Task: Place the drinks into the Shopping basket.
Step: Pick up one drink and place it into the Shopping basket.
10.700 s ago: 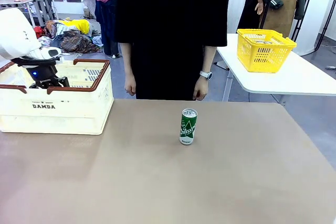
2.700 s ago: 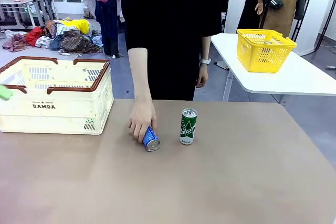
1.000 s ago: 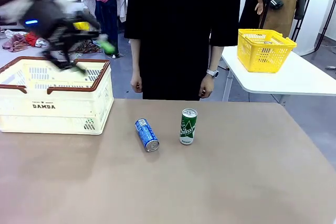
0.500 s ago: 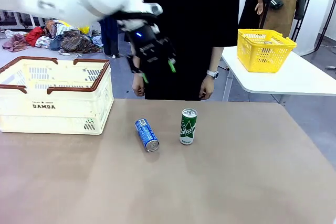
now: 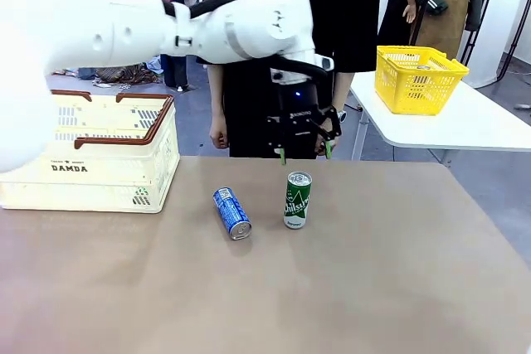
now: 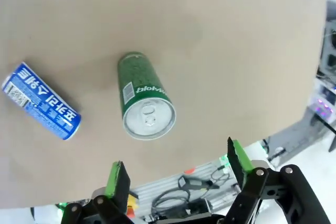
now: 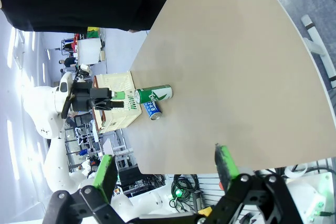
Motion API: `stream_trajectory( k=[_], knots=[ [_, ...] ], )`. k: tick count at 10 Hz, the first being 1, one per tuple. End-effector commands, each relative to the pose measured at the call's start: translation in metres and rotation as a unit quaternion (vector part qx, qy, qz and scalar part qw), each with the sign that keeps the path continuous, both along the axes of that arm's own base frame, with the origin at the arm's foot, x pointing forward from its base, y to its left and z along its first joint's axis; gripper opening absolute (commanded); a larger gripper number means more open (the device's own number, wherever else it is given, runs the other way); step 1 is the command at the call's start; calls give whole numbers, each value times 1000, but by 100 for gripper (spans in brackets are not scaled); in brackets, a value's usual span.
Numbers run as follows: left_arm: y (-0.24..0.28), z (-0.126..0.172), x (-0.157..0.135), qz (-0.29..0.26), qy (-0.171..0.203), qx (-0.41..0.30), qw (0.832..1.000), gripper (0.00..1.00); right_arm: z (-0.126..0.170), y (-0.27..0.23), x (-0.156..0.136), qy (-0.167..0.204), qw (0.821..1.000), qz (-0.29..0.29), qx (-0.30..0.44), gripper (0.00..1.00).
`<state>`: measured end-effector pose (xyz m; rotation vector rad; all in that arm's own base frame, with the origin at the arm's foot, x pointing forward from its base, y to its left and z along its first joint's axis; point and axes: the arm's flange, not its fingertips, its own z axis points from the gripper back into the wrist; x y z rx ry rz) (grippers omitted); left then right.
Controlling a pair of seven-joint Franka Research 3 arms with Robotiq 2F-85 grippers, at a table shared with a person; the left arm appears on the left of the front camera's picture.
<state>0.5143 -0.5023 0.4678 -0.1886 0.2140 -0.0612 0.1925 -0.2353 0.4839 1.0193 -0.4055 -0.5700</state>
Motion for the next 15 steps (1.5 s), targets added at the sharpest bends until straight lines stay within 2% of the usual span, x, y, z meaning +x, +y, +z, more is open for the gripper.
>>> stream_trajectory(
  k=[1,3,5,7,12,15],
  knots=[
    [-15,3,2,26,-24,60,998,100,1,-1,0,-13,1000,4,-2,100],
    [-20,-5,-8,25,-53,99,993,100,1,-1,0,-13,1000,4,-2,100],
    [-16,-12,-10,43,-75,110,990,100,1,-1,0,-13,1000,4,-2,100],
    [-16,-20,-10,25,-70,105,992,100,1,-1,0,-13,1000,4,-2,100],
    [-11,-59,-11,37,-45,110,992,100,1,-1,0,-13,1000,4,-2,100],
    [-15,-65,-14,35,-33,108,993,100,1,-1,0,-13,1000,4,-2,100]
  ],
)
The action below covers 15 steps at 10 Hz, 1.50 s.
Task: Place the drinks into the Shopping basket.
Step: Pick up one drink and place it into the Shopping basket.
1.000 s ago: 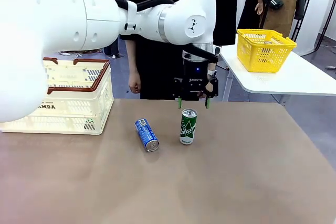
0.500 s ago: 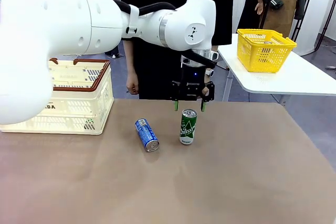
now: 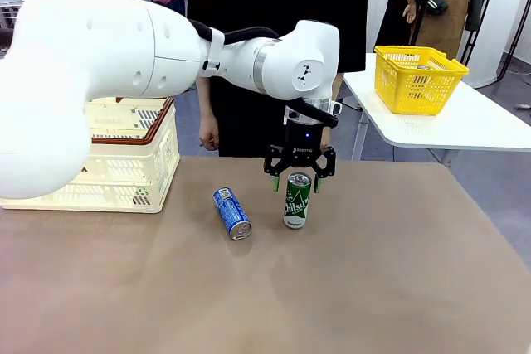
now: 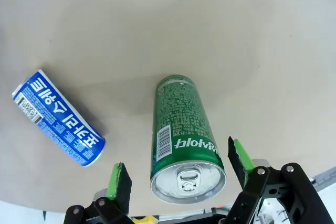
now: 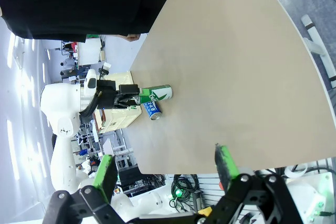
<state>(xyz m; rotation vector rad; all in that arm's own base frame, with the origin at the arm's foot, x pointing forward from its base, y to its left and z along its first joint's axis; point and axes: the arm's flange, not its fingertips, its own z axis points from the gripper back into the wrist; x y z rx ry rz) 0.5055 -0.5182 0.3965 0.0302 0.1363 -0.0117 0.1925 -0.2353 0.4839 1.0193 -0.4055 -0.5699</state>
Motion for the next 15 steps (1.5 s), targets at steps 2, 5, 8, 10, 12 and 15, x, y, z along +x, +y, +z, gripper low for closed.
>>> stream_trajectory(
  k=[2,5,8,10,12,15],
  knots=[
    [1,1,-1,12,14,-4,1000,100,1,-1,0,-13,1000,4,-2,100],
    [1,-2,1,2,-1,3,1000,0,1,-1,0,-13,1000,4,-2,100],
    [-3,-9,6,-6,-20,28,999,0,1,-1,0,-13,1000,4,-2,100],
    [-4,-10,7,-13,-17,27,999,0,1,-1,0,-13,1000,4,-2,100],
    [-2,-6,6,-24,-16,16,999,0,1,-1,0,-13,1000,4,-2,100],
    [28,93,-11,-59,-16,-37,997,0,1,-1,0,-13,1000,4,-2,100]
  ],
)
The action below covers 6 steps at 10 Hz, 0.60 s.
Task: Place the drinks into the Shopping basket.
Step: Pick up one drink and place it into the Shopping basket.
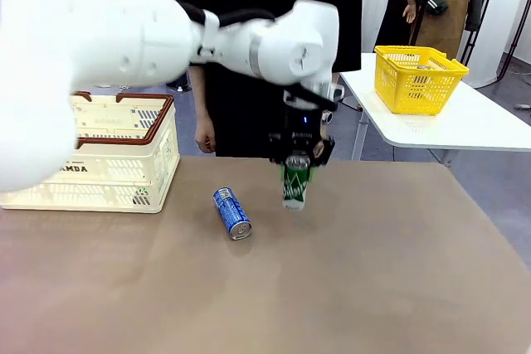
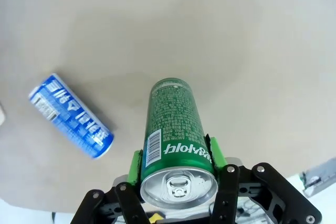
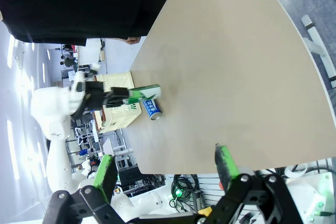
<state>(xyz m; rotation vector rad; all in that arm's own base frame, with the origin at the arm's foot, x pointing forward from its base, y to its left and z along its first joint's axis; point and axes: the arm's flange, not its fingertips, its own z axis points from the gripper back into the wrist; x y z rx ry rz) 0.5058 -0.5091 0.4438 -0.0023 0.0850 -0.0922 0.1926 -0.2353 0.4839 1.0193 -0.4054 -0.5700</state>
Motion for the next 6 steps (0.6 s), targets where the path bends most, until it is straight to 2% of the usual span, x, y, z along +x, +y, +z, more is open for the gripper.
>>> stream_trajectory(
  k=[1,2,3,4,5,6],
  knots=[
    [25,79,-19,-46,7,-32,998,0,1,-1,0,-13,1000,4,-2,100],
    [29,104,-26,-58,1,-37,998,0,1,-1,0,-13,1000,4,-2,100],
    [31,122,-32,-80,44,-37,995,0,1,-1,0,-13,1000,4,-2,100],
    [33,130,-36,-100,55,-38,993,0,1,-1,0,-13,1000,4,-2,100],
    [36,138,-42,-102,69,-39,992,0,1,-1,0,-13,1000,4,-2,100],
    [34,135,-49,-73,77,-85,991,0,1,-1,0,-13,1000,4,-2,100]
  ],
)
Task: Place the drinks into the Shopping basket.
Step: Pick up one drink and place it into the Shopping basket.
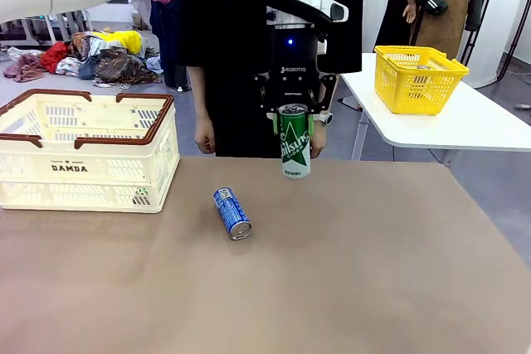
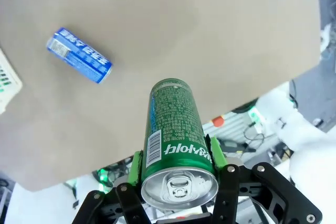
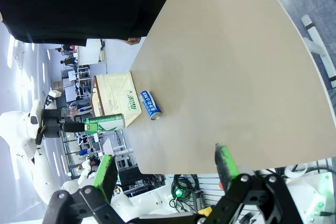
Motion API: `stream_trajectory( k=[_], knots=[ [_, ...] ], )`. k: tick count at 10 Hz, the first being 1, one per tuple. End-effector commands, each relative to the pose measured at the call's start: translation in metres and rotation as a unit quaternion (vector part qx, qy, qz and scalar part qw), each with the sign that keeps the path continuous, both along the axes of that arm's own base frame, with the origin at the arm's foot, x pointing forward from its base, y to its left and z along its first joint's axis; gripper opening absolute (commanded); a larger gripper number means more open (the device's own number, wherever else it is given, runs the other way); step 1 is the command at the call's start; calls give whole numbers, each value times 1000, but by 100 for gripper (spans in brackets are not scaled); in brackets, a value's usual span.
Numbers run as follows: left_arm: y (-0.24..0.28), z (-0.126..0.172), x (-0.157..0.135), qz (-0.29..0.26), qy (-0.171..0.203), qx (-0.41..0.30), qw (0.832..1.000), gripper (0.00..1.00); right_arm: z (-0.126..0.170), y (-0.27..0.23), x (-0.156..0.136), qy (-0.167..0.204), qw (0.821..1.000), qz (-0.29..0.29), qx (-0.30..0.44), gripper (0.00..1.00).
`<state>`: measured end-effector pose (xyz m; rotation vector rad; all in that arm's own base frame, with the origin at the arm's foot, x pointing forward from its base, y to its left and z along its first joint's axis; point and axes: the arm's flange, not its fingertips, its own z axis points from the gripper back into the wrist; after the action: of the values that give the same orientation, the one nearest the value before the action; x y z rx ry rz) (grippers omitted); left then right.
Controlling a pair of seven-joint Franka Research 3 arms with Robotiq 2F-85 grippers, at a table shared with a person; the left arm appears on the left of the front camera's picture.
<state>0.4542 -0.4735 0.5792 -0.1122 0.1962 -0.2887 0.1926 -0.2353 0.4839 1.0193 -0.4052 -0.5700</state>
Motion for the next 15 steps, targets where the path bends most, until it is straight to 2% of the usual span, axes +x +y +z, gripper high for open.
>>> stream_trajectory(
  k=[1,4,5,6,8,10,12,13,14,15],
  knots=[
    [1,1,2,0,-18,12,1000,0,1,-1,0,-13,1000,4,-2,100],
    [1,1,2,0,-18,12,1000,0,1,-1,0,-13,1000,4,-2,100],
    [-1,-5,2,0,-5,7,1000,0,1,-1,0,-13,1000,4,-2,100],
    [6,3,13,5,-19,-9,1000,0,1,-1,0,-13,1000,4,-2,100],
    [80,68,23,43,-128,-90,987,0,1,-1,0,-13,1000,4,-2,100],
    [163,116,35,64,-197,-62,976,0,1,-1,0,-13,1000,4,-2,100],
    [272,154,59,86,-185,-42,978,0,1,-1,0,-13,1000,4,-2,100],
    [297,160,63,112,-184,-30,976,0,1,-1,0,-13,1000,4,-2,100],
    [343,162,66,152,-189,3,970,0,1,-1,0,-13,1000,4,-2,100],
    [387,155,69,174,-177,12,969,0,1,-1,0,-13,1000,4,-2,100]
  ],
)
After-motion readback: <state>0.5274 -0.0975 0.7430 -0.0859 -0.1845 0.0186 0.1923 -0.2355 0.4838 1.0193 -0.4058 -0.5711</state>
